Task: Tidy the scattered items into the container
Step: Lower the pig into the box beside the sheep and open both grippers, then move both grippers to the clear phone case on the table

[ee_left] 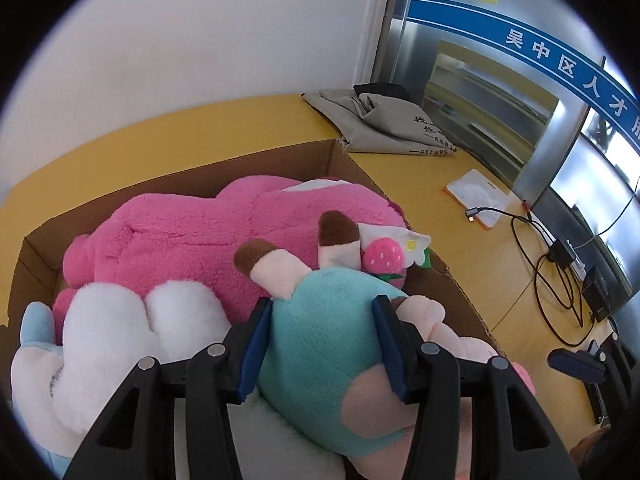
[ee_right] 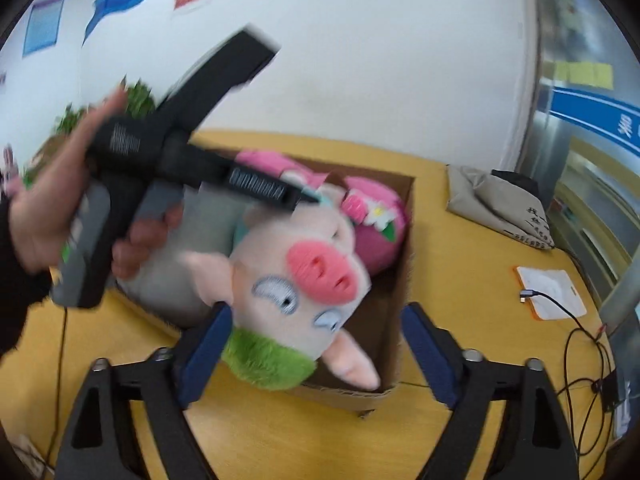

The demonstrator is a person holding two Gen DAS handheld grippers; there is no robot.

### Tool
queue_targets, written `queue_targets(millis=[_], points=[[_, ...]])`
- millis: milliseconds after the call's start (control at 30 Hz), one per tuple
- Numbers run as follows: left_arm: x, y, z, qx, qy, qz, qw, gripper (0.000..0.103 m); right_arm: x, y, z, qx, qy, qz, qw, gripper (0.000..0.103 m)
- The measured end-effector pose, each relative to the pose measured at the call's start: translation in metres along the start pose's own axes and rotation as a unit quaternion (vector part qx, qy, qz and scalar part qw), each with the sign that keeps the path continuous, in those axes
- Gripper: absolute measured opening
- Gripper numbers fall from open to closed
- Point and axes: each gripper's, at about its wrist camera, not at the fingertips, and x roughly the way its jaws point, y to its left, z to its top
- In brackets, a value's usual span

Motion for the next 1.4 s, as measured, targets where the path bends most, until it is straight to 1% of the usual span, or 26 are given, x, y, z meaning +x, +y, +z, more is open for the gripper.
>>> queue_targets(millis=[67, 100, 133, 167, 200, 233, 267, 333, 367, 433, 467, 533, 600, 667, 767, 800, 833, 867, 967, 1033, 1100, 1167, 1267, 1333, 1367, 1400], points=[[0.001, -0.001, 0.0, 0.0, 0.001, 0.004, 1.0, 0.051, 0.002, -0.005, 0.002, 0.032, 0.003, 0.01, 0.999, 0.051], [0.002, -0.002, 0.0, 0.002, 0.001, 0.01, 1.0, 0.051, 0.015, -0.013, 0.006, 0.039, 0.011, 0.018, 0.999, 0.048], [0.003, -0.004, 0.0, 0.004, 0.001, 0.018, 0.9998, 0.051, 0.022, -0.013, 0.007, 0.043, 0.015, 0.028, 0.999, 0.041], [0.005, -0.005, -0.001, 0.006, 0.002, 0.026, 0.9997, 0.051, 0.028, -0.012, 0.008, 0.044, 0.019, 0.033, 0.998, 0.038], [0.006, -0.006, -0.002, 0.007, 0.002, 0.032, 0.9995, 0.051, 0.038, -0.015, 0.009, 0.047, 0.028, 0.032, 0.998, 0.038], [0.008, -0.006, -0.003, 0.008, 0.002, 0.037, 0.9993, 0.051, 0.05, -0.027, 0.01, 0.052, 0.034, 0.031, 0.998, 0.038], [0.01, -0.008, -0.004, 0.01, 0.004, 0.04, 0.9991, 0.051, 0.054, -0.029, 0.006, 0.058, 0.041, 0.029, 0.997, 0.038], [0.016, -0.016, -0.006, 0.025, 0.014, 0.054, 0.9981, 0.051, 0.066, -0.029, -0.006, 0.056, 0.079, 0.01, 0.995, 0.038], [0.017, -0.023, -0.008, 0.038, 0.013, 0.067, 0.997, 0.051, 0.069, -0.028, -0.014, 0.058, 0.089, 0.003, 0.994, 0.038], [0.017, -0.035, -0.01, 0.05, 0.003, 0.097, 0.9941, 0.051, 0.064, -0.03, -0.019, 0.076, 0.082, 0.003, 0.994, 0.035], [0.016, -0.037, -0.009, 0.047, 0.002, 0.101, 0.9937, 0.051, 0.061, -0.03, -0.018, 0.08, 0.084, -0.002, 0.993, 0.035], [0.015, -0.037, -0.008, 0.038, 0.002, 0.101, 0.9941, 0.051, 0.06, -0.029, -0.017, 0.074, 0.089, -0.013, 0.993, 0.035], [0.01, -0.037, -0.01, 0.041, -0.004, 0.096, 0.9946, 0.051, 0.06, -0.027, -0.019, 0.067, 0.096, -0.021, 0.993, 0.035], [0.0, -0.037, -0.014, 0.046, -0.013, 0.09, 0.9948, 0.056, 0.058, -0.026, -0.021, 0.068, 0.094, -0.021, 0.993, 0.039], [-0.021, -0.031, -0.021, 0.041, -0.022, 0.068, 0.9966, 0.059, 0.057, -0.023, -0.023, 0.063, 0.091, -0.031, 0.993, 0.044], [-0.033, -0.028, -0.026, 0.036, -0.032, 0.059, 0.9971, 0.06, 0.057, -0.022, -0.023, 0.059, 0.09, -0.037, 0.994, 0.044], [-0.046, -0.025, -0.033, 0.032, -0.043, 0.054, 0.9971, 0.063, 0.057, -0.02, -0.024, 0.057, 0.088, -0.042, 0.994, 0.044], [-0.059, -0.021, -0.04, 0.029, -0.054, 0.05, 0.9969, 0.066, 0.055, -0.018, -0.026, 0.058, 0.087, -0.045, 0.994, 0.045], [-0.101, 0.0, -0.072, 0.018, -0.081, 0.048, 0.9954, 0.069, 0.052, -0.015, -0.028, 0.061, 0.081, -0.052, 0.993, 0.045], [-0.123, 0.023, -0.097, 0.0, -0.091, 0.058, 0.9942, 0.072, 0.052, -0.015, -0.03, 0.063, 0.077, -0.057, 0.993, 0.045], [-0.139, 0.053, -0.124, -0.026, -0.096, 0.075, 0.9921, 0.072, 0.05, -0.013, -0.032, 0.063, 0.073, -0.061, 0.993, 0.046], [-0.146, 0.08, -0.145, -0.05, -0.093, 0.086, 0.9907, 0.072, 0.05, -0.011, -0.034, 0.064, 0.07, -0.064, 0.993, 0.045], [-0.142, 0.118, -0.171, -0.092, -0.065, 0.087, 0.9898, 0.072, 0.05, -0.011, -0.033, 0.064, 0.07, -0.065, 0.993, 0.046], [-0.134, 0.13, -0.186, -0.1, -0.042, 0.088, 0.9902, 0.072, 0.05, -0.01, -0.033, 0.062, 0.071, -0.066, 0.993, 0.046], [-0.133, 0.131, -0.193, -0.1, -0.041, 0.084, 0.9906, 0.072, 0.049, -0.009, -0.033, 0.059, 0.071, -0.069, 0.993, 0.047], [-0.136, 0.132, -0.198, -0.1, -0.049, 0.077, 0.9908, 0.072, 0.045, -0.005, -0.033, 0.053, 0.068, -0.077, 0.993, 0.052]])
